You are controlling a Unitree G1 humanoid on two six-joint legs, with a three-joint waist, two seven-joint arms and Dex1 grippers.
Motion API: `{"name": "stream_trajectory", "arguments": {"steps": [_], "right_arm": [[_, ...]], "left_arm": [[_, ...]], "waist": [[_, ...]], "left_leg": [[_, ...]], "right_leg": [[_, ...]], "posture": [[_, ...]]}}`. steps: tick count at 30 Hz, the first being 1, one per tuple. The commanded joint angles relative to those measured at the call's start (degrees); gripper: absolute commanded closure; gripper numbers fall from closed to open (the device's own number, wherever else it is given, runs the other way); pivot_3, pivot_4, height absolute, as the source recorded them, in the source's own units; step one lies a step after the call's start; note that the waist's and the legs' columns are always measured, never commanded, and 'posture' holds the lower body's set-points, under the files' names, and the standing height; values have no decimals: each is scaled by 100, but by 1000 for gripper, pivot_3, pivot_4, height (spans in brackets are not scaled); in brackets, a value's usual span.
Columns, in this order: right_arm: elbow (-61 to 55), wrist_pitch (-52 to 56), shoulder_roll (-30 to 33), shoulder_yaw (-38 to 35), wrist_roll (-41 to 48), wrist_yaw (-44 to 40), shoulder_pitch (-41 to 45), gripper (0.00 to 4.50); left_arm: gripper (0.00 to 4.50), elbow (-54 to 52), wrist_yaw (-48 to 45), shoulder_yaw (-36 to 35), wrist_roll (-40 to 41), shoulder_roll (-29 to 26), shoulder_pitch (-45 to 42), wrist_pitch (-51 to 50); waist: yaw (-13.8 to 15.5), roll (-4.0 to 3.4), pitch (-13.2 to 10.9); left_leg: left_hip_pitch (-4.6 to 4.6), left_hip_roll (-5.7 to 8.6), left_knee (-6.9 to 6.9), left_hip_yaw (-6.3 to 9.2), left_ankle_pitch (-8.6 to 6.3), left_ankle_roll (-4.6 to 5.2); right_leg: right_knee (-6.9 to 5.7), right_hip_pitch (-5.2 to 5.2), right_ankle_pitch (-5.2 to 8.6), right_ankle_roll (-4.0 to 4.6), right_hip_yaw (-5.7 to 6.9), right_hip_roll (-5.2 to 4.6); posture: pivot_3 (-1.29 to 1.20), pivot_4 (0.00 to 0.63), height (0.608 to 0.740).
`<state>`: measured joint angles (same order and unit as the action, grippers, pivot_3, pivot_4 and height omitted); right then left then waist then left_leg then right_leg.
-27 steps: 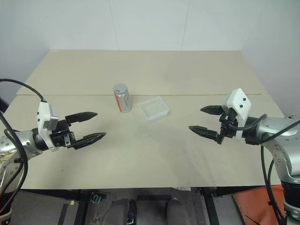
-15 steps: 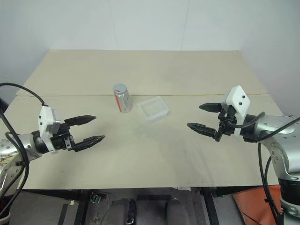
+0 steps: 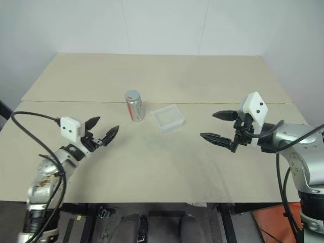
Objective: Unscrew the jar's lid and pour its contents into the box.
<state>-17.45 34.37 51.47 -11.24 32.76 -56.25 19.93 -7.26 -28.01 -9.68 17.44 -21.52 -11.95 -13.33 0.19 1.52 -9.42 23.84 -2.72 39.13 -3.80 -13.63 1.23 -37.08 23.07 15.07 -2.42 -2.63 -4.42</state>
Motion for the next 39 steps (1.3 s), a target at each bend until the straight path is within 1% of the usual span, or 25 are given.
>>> {"name": "stream_trajectory", "arguments": {"steps": [1, 6, 9, 15, 19, 25, 32, 35, 39], "right_arm": [[-187, -63, 20, -6, 56, -21, 151, 0], [-211, -45, 10, 36, 86, 6, 220, 0], [-263, 38, -27, -43, 204, 58, 254, 0], [-440, 126, 15, -138, 337, 129, 172, 0], [-492, 129, 83, -163, 237, 258, 130, 0], [-610, 159, 108, -227, 341, 299, 59, 0], [-747, 141, 24, -250, 359, 385, -61, 0], [-791, 140, 18, -281, 377, 412, -104, 0], [-836, 156, 39, -355, 430, 439, -139, 0]], "left_arm": [[18, 444, 173, 151, -295, 134, -419, 474], [18, 1209, 40, 371, -432, 249, -1008, 740], [18, 1833, 111, 488, -602, 366, -1459, 978], [18, 2778, 180, 665, -876, 561, -2070, 1376], [18, 3348, 293, 740, -1077, 651, -2391, 1607], [18, 4237, 444, 691, -1186, 763, -2953, 1998], [18, 4938, 400, 659, -1148, 849, -3369, 2162], [581, 5230, 544, 475, -988, 925, -3564, 2038], [1849, 5429, 508, 418, -966, 976, -3646, 2045]], "waist": [[5, 0, 0], [20, 0, 0], [38, 1, -1], [46, 1, -1], [44, 2, -1], [41, 3, -2], [41, 4, -2], [44, 4, -3], [42, 5, -3]], "left_leg": [[0, 0, 0, -1, 0, 0], [1, 4, 0, -3, 1, -2], [1, 4, 0, -3, 1, -2], [3, 8, 1, -4, 2, -2], [4, 9, 1, -4, 2, -2], [6, 10, 0, -5, 2, -3], [14, 11, 2, -8, 2, -3], [18, 12, 3, -8, 3, -3], [23, 12, 5, -6, 3, -3]], "right_leg": [[0, 1, 0, 0, 0, 0], [0, 0, -1, -1, 1, 0], [1, 0, -1, -1, 2, 0], [2, 0, -1, -2, 3, 0], [2, 0, -1, -2, 4, -1], [3, 1, -1, -3, 5, 0], [3, 4, -2, -4, 10, -1], [3, 6, -2, -4, 11, -1], [4, 9, -2, -5, 14, -1]], "posture": [[0, 150, 740], [0, 150, 740], [0, 150, 740], [0, 150, 740], [0, 150, 740], [0, 150, 740], [0, 150, 740], [0, 150, 740], [0, 150, 740]]}}
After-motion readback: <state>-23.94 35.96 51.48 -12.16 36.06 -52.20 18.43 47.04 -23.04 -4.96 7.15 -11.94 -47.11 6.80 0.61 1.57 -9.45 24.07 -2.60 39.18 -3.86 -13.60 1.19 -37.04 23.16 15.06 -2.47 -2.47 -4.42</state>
